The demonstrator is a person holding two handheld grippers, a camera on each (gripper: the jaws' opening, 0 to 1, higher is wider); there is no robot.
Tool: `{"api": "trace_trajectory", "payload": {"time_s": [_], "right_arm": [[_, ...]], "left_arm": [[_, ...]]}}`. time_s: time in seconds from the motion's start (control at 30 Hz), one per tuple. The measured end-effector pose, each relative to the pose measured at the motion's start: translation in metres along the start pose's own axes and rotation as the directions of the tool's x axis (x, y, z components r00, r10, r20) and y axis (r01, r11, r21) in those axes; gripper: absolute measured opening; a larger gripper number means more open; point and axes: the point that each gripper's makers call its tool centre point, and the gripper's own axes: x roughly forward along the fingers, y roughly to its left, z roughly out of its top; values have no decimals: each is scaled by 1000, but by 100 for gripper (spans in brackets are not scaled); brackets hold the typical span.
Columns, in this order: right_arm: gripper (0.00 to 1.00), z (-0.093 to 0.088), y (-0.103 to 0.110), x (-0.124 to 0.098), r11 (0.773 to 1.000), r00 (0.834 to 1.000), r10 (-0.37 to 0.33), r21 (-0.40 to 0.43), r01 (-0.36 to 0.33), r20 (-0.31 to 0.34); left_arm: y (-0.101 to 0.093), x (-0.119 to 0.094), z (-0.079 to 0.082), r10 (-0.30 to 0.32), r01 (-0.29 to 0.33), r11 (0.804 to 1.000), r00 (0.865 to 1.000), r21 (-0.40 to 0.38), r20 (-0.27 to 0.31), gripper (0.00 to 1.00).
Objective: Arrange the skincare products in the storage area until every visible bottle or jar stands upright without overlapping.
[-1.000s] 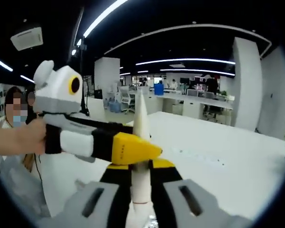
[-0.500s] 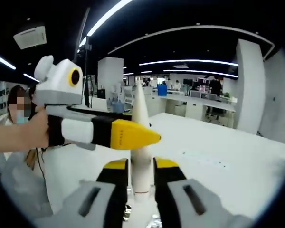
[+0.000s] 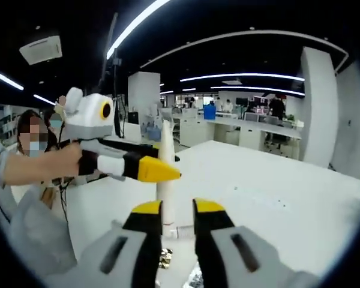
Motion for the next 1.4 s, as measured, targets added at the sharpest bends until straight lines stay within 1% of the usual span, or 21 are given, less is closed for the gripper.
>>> {"api": "trace_trajectory", "payload": {"time_s": [0.07, 0.17, 0.3, 0.33, 0.47, 0.53, 0.6, 0.8, 0.83, 0.9, 1.03, 1.07, 1.1, 1.13, 1.17, 1.2, 1.27, 1.3, 1.33, 1.37, 1.4], "right_arm": [[20, -3, 2, -3, 1000, 1000, 12, -11, -12, -27], [19, -3, 6, -7, 999, 998, 39, -29, -41, -39], [19, -2, 10, -10, 995, 996, 71, -62, -75, -60], [19, -2, 12, -11, 993, 994, 85, -78, -91, -73], [19, -1, 17, -11, 984, 987, 118, -118, -130, -107], [20, 0, 20, -11, 980, 984, 129, -139, -145, -121], [20, -1, 25, -10, 971, 978, 151, -165, -175, -146], [20, -1, 36, -8, 936, 955, 205, -243, -255, -213], [20, 1, 37, -7, 929, 953, 211, -258, -264, -216], [20, 1, 41, -7, 913, 945, 231, -284, -293, -232], [21, 0, 55, -6, 844, 912, 298, -369, -390, -283], [21, -1, 58, -6, 831, 903, 308, -377, -409, -299], [22, -1, 59, -6, 816, 898, 312, -397, -420, -310], [22, -2, 63, -6, 775, 888, 324, -446, -447, -327], [23, -4, 65, -7, 754, 877, 332, -461, -468, -347], [24, -5, 67, -7, 724, 868, 333, -491, -485, -367], [24, -8, 72, -8, 683, 851, 349, -516, -518, -393], [23, -8, 77, -8, 633, 839, 367, -553, -542, -402], [23, -8, 80, -8, 618, 834, 374, -562, -550, -405], [23, -10, 84, -8, 586, 818, 386, -572, -574, -425], [23, -12, 86, -7, 558, 814, 384, -592, -581, -436]], "left_arm": [[-7, -5, -5, -26, 26, 999, 1000, 21, -14, 30], [-17, -13, -14, -77, 79, 996, 996, 41, -46, 30], [-23, -21, -18, -116, 119, 992, 992, 50, -54, 31], [-26, -24, -21, -138, 142, 988, 989, 63, -60, 31], [-32, -32, -29, -180, 184, 982, 981, 46, -72, 31], [-40, -35, -33, -224, 229, 972, 972, 55, -74, 31], [-42, -36, -38, -228, 232, 972, 970, 45, -85, 31], [-52, -43, -55, -299, 309, 948, 945, 70, -130, 31], [-57, -46, -59, -329, 342, 936, 934, 81, -139, 31], [-60, -49, -64, -352, 365, 928, 924, 69, -152, 31], [-67, -55, -77, -395, 413, 908, 900, 73, -185, 31], [-70, -56, -80, -410, 430, 900, 890, 71, -201, 31], [-71, -57, -82, -417, 439, 896, 884, 68, -212, 31], [-74, -59, -85, -434, 460, 885, 872, 73, -226, 31], [-76, -61, -86, -448, 476, 877, 862, 70, -238, 31], [-78, -63, -88, -464, 495, 866, 849, 71, -252, 31], [-78, -64, -89, -474, 506, 860, 840, 66, -264, 31], [-79, -65, -91, -488, 526, 847, 826, 73, -282, 31], [-80, -66, -93, -496, 537, 840, 817, 74, -295, 31], [-80, -66, -96, -505, 553, 830, 801, 75, -321, 31], [-81, -67, -96, -508, 559, 825, 797, 80, -326, 31]]}}
